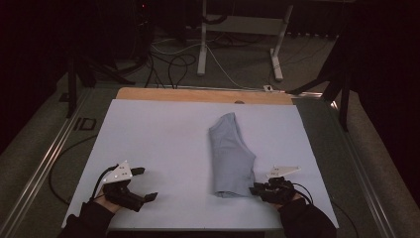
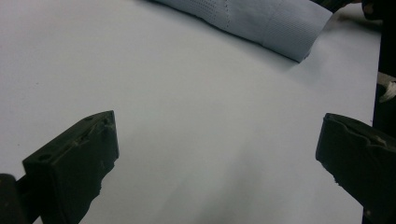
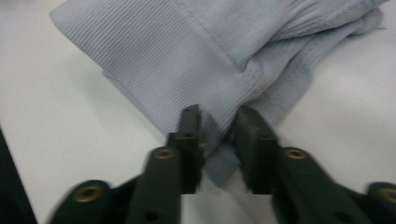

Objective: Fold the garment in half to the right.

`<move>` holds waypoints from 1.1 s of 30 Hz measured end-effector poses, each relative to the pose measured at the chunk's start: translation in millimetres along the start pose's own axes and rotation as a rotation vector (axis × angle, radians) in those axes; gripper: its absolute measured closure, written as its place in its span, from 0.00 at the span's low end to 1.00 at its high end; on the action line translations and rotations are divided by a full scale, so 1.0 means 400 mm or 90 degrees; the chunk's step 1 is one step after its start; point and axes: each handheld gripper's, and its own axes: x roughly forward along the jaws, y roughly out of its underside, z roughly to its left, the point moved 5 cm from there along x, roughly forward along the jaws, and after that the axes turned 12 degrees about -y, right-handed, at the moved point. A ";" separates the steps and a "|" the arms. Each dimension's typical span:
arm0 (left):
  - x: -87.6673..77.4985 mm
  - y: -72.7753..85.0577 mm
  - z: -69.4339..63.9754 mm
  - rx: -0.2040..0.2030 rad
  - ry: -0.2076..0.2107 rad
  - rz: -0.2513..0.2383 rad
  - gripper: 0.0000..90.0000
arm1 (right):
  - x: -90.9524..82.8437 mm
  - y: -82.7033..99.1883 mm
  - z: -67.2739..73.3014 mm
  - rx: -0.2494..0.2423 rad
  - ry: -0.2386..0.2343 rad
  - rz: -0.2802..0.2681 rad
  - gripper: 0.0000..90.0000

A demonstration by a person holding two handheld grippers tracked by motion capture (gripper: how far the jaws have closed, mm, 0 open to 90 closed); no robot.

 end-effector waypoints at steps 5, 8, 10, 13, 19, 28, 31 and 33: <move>-0.002 -0.003 -0.001 -0.002 0.002 -0.007 0.01 | -0.021 -0.016 0.014 -0.023 0.017 -0.013 0.96; -0.004 -0.005 0.000 -0.002 0.003 -0.010 0.01 | -0.046 -0.023 0.013 -0.028 0.031 -0.031 0.96; -0.004 -0.005 0.001 -0.005 0.001 -0.011 0.01 | -0.061 -0.024 0.009 -0.018 0.039 -0.040 0.96; -0.003 -0.004 0.001 -0.005 0.002 -0.010 0.01 | -0.071 -0.021 0.005 -0.016 0.048 -0.039 0.97; -0.004 -0.002 0.002 -0.003 0.001 -0.006 0.01 | -0.066 0.009 -0.010 0.002 0.056 -0.015 0.97; -0.002 0.001 0.005 -0.002 -0.001 -0.004 0.01 | -0.059 0.043 -0.037 0.022 0.090 0.030 0.96; -0.004 0.002 0.008 -0.006 -0.002 -0.006 0.01 | -0.057 0.042 -0.038 0.021 0.089 0.033 0.96; -0.004 0.003 0.008 -0.006 -0.002 -0.005 0.01 | -0.058 0.043 -0.038 0.020 0.088 0.032 0.96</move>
